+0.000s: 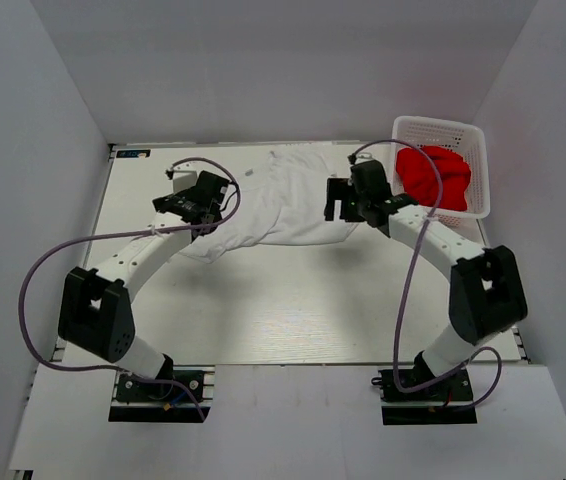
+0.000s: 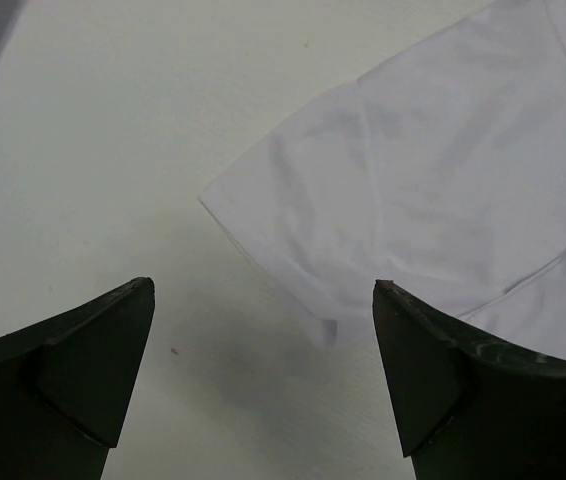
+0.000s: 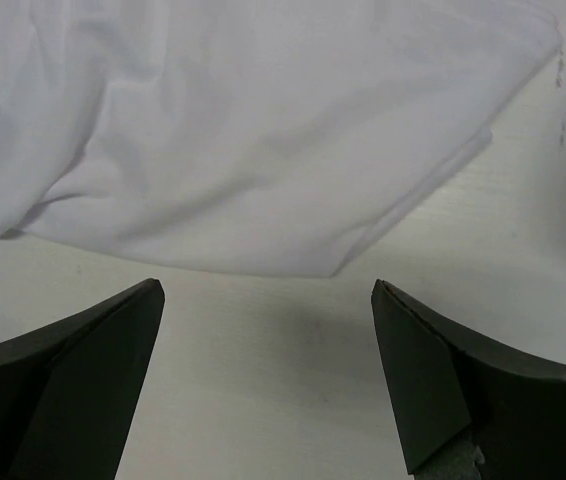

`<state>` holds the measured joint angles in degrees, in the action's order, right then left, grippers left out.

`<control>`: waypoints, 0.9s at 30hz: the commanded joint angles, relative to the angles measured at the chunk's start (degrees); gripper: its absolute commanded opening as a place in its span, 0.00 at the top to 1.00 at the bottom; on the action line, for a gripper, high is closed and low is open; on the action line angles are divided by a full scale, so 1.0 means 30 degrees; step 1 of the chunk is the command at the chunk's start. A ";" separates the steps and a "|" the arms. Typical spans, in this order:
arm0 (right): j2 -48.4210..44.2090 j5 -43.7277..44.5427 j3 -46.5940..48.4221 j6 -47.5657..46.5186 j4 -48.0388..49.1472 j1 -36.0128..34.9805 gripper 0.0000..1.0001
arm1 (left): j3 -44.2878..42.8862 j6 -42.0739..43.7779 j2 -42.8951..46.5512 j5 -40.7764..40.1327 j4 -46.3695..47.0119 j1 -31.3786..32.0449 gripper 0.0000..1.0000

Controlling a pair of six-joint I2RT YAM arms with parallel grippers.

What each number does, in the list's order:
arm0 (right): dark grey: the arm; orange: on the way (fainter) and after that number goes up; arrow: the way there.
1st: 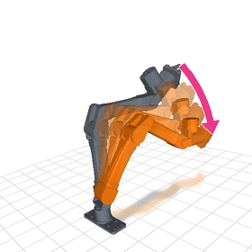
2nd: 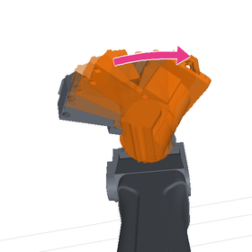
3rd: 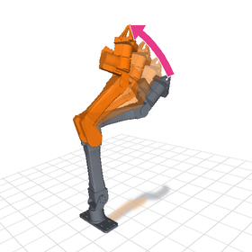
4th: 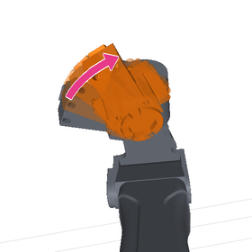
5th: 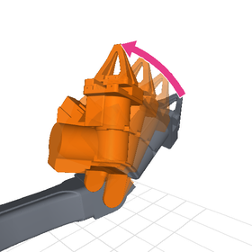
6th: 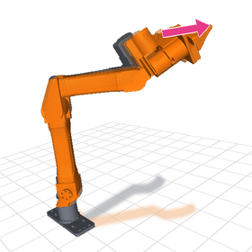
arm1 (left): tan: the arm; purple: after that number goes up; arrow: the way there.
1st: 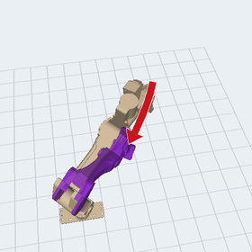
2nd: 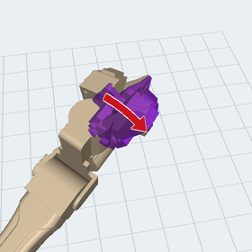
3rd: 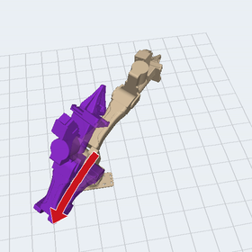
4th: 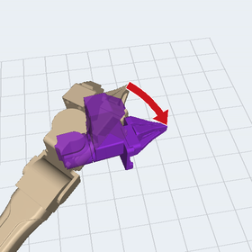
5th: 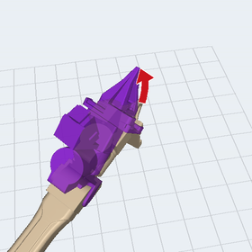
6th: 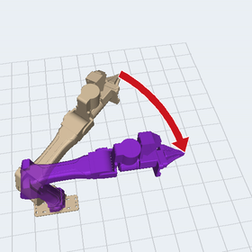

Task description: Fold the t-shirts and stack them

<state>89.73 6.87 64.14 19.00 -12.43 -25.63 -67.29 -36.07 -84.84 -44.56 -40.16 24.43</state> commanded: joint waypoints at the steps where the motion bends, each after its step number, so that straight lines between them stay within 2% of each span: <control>1: 0.2276 -0.0007 0.3194 -0.1613 -0.0188 -0.0946 0.10 | -0.0393 -0.0922 -0.1278 0.1195 -0.0001 -0.0464 0.00; 5: 0.6820 0.0315 0.7645 -0.2319 -0.1100 -0.1914 0.10 | 0.0658 -0.1098 -0.1955 0.3304 0.1080 -0.2395 0.00; 6: 0.7494 0.0490 1.0467 -0.2379 -0.1537 -0.2033 0.10 | 0.0661 -0.1100 -0.1955 0.3309 0.1083 -0.2806 0.00; 7: 0.9618 0.0666 1.1481 -0.2438 -0.1745 -0.2150 0.10 | 0.0922 -0.1274 -0.1955 0.3686 0.1083 -0.3477 0.00; 8: 1.0335 0.0726 1.2390 -0.2438 -0.2327 -0.2122 0.10 | 0.1099 -0.1276 -0.1955 0.4038 0.1576 -0.3744 0.00; 9: 1.1010 0.0755 1.5474 -0.2409 -0.2565 -0.2325 0.10 | 0.1391 -0.1276 -0.1955 0.4302 0.1813 -0.4008 0.00; 10: 1.2496 0.0640 1.6404 -0.2409 -0.2741 -0.2298 0.10 | 0.1742 -0.1276 -0.1781 0.5030 0.2134 -0.4533 0.00; 11: 1.3961 0.0638 1.9053 -0.2525 -0.2917 -0.2442 0.10 | 0.1745 -0.1073 -0.1779 0.5327 0.2630 -0.4799 0.00; 13: 1.6454 0.0087 2.0566 -0.2555 -0.3064 -0.2531 0.10 | 0.1745 -0.0401 -0.2477 0.6349 0.3102 -0.5239 0.00; 15: 1.7459 -0.0152 2.1914 -0.2586 -0.2920 -0.2619 0.10 | 0.1484 -0.0163 -0.3005 0.6763 0.2872 -0.5534 0.00; 18: 1.7404 -0.0853 2.0373 -0.2177 -0.1986 -0.2795 0.10 | 0.1247 0.0040 -0.3360 0.8168 0.3278 -0.5944 0.00; 22: 1.6119 -0.0681 1.7737 -0.1971 -0.2010 -0.3029 0.11 | 0.1655 0.0043 -0.3361 0.8610 0.3805 -0.6120 0.00; 27: 1.2932 -0.1030 1.1996 -0.1794 -0.1016 -0.3527 0.12 | 0.1860 0.0218 -0.3537 0.8787 0.3807 -0.6296 0.00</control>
<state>134.72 5.61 106.94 12.58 -14.66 -35.00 -62.28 -36.01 -96.18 -19.84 -30.20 6.13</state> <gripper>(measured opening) 0.876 0.995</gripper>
